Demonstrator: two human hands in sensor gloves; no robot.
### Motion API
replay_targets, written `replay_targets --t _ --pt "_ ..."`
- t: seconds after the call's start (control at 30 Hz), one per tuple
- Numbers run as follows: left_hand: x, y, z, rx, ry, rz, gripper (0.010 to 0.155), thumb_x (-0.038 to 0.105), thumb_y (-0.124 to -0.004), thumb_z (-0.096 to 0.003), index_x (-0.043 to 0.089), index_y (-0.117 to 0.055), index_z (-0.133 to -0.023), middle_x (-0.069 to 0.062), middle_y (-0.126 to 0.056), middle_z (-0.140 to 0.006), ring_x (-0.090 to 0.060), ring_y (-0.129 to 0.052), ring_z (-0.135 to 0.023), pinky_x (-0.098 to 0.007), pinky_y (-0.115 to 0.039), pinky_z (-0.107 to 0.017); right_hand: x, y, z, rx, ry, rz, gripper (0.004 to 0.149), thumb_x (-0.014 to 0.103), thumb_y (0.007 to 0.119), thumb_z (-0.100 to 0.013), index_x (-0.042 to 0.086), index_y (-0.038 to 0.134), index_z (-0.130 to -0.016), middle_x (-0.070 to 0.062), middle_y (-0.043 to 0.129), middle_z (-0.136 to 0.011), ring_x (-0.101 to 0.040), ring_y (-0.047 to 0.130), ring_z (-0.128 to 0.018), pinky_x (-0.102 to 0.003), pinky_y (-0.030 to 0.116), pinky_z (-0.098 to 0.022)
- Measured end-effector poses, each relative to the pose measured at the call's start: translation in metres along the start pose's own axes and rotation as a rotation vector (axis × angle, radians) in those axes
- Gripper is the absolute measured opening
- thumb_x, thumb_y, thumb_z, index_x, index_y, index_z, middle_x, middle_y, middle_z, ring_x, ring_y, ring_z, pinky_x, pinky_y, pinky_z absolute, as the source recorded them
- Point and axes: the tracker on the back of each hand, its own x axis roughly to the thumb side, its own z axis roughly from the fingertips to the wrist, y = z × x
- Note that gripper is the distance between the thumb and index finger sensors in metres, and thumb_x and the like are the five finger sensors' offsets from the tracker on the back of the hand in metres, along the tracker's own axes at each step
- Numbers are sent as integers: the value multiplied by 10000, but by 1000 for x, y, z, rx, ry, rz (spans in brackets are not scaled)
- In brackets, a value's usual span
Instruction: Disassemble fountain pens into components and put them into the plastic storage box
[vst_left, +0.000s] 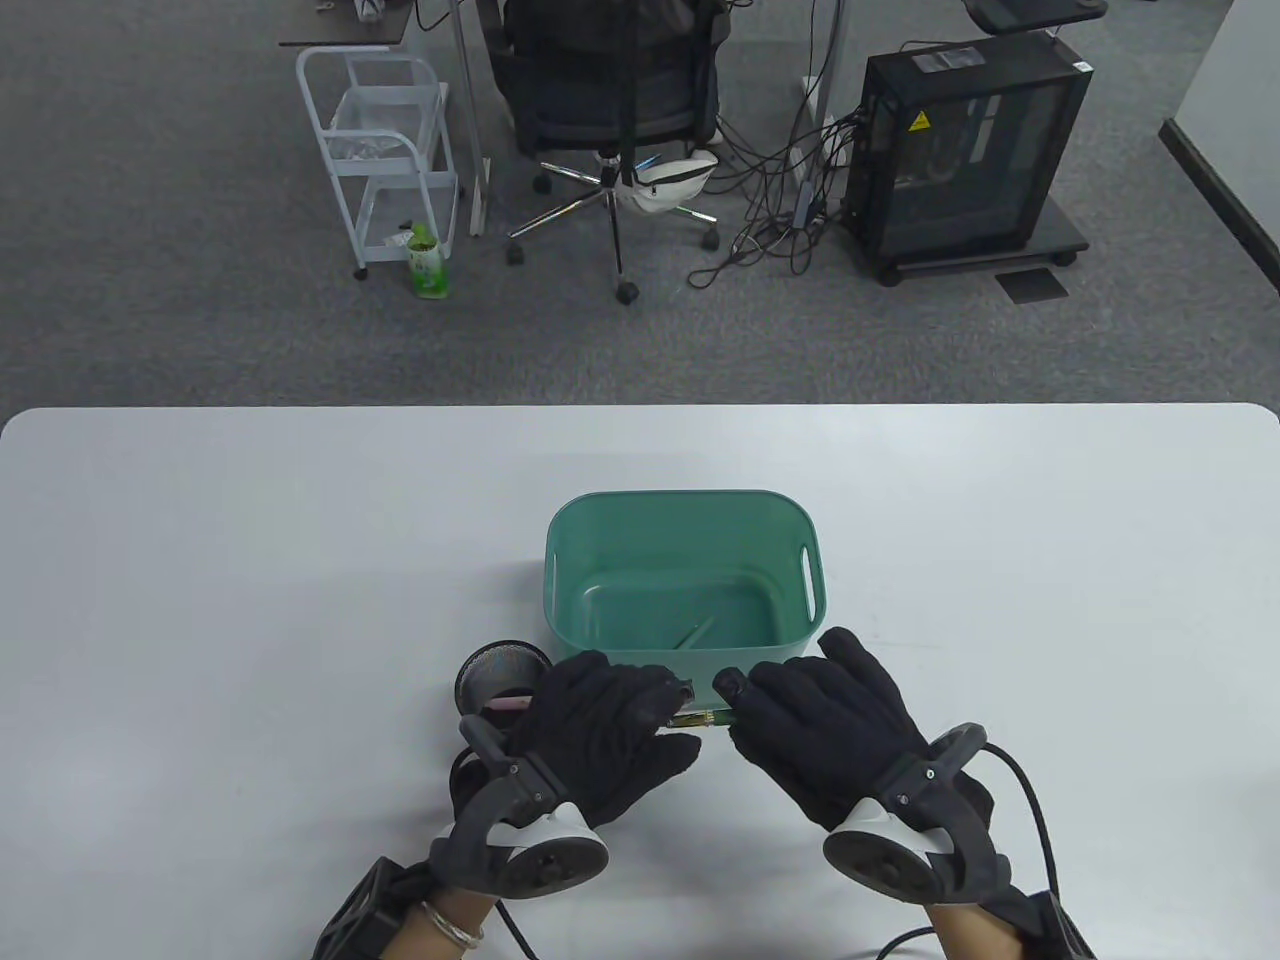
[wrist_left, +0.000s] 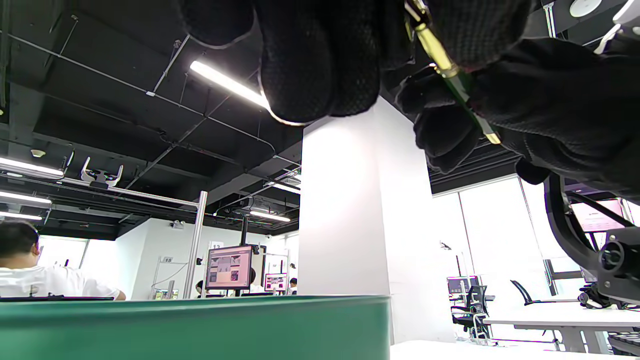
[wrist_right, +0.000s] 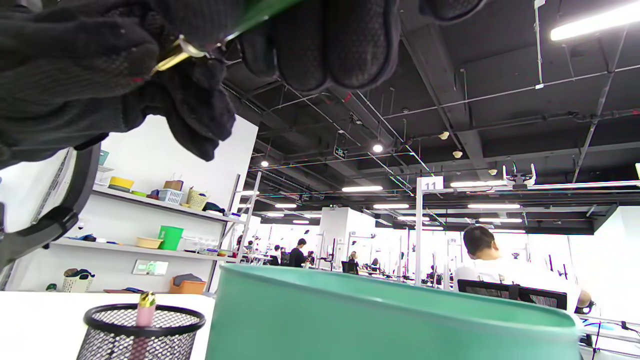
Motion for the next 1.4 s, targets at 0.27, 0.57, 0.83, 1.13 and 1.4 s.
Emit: replay_targets --t 0.27,0.57,0.83,1.13,1.4 --pt "1 -1 -1 2 -3 -4 454 474 -684 -670 136 -743 -968 -44 -940 -889 -214 -954 -750 -497 -660 -740 0 0 0 -1 -1 1 452 482 692 -578 316 808 -983 66 827 -918 -146 836 -820 -528 538 -808" --pt "0 -2 -1 1 -8 20 463 477 -608 -683 123 -803 -909 -40 -992 -802 -206 -991 -669 -488 -692 -708 1 0 0 0 -5 4 454 482 693 -577 317 808 -984 67 827 -919 -145 835 -821 -527 538 -808" --pt "-1 -2 -1 5 -10 38 507 473 -528 -688 125 -868 -832 -31 -1039 -700 -202 -1023 -582 -480 -723 -673 2 0 1 -4 -11 -1 453 482 694 -577 319 807 -984 68 825 -920 -146 835 -822 -527 536 -809" --pt "-3 -3 0 6 -6 47 522 475 -516 -688 126 -884 -814 -30 -1048 -680 -205 -1028 -565 -480 -728 -664 3 0 1 0 -14 1 453 481 693 -578 317 805 -985 69 826 -919 -145 836 -821 -527 536 -810" --pt "-4 -2 1 -2 -2 50 612 581 -574 -654 115 -792 -986 -71 -982 -864 -249 -976 -741 -527 -665 -734 3 0 1 1 -12 7 454 483 691 -577 316 808 -983 67 827 -919 -145 836 -820 -527 538 -808"
